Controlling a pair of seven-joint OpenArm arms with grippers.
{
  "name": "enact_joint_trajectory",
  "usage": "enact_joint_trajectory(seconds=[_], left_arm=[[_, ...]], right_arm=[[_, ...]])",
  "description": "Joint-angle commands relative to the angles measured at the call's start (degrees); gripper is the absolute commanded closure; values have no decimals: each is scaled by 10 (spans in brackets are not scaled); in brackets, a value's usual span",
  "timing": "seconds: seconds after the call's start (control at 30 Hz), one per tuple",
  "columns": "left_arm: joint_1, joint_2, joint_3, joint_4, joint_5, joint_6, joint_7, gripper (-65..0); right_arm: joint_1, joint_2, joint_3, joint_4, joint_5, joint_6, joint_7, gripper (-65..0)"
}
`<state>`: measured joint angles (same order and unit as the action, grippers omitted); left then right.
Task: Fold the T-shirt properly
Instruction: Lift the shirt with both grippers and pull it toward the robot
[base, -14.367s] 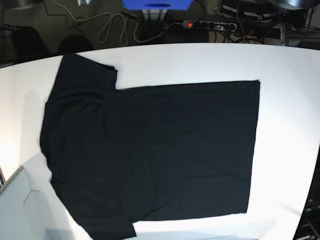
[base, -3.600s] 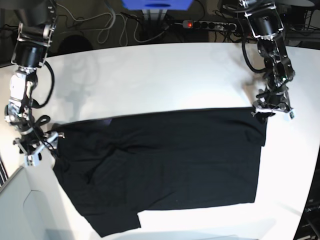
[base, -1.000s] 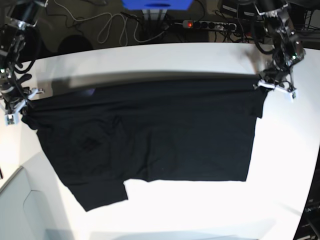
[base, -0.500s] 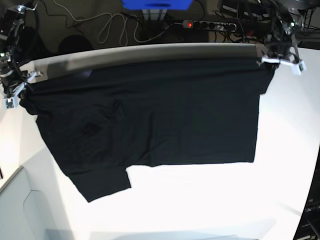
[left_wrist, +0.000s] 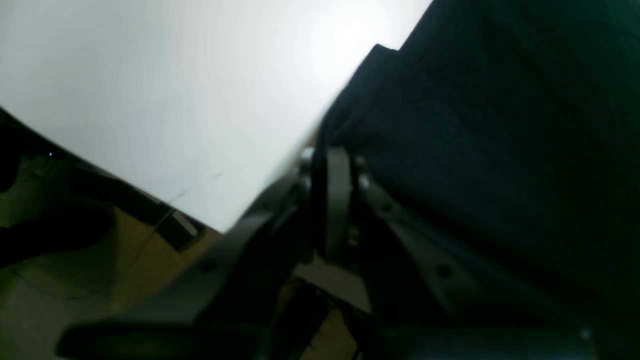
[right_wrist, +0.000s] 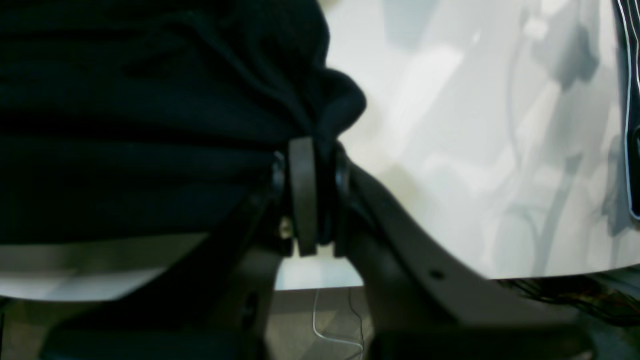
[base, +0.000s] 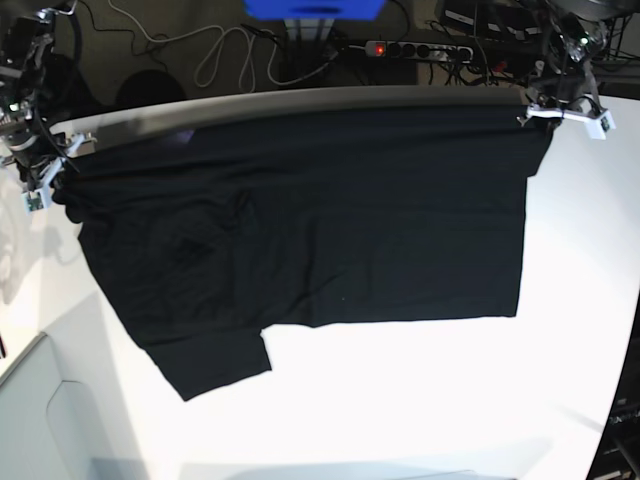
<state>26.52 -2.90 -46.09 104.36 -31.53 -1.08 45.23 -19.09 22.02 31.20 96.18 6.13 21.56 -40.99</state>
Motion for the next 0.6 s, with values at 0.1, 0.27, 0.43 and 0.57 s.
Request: enact_joint_trajectory(seconds=[0.1, 0.27, 0.43, 0.57], left_arm=[[2, -9, -6, 9, 6, 10, -18, -29], [2, -9, -6, 10, 5, 10, -18, -200], [16, -9, -6, 16, 5, 10, -18, -216], [16, -10, -7, 16, 5, 10, -18, -216]], right_arm=[[1, 14, 8, 10, -10, -10, 7, -172], [1, 14, 8, 10, -10, -10, 7, -306], [1, 14, 13, 23, -10, -10, 7, -306], [-28, 11, 26, 84, -10, -10, 7, -309]])
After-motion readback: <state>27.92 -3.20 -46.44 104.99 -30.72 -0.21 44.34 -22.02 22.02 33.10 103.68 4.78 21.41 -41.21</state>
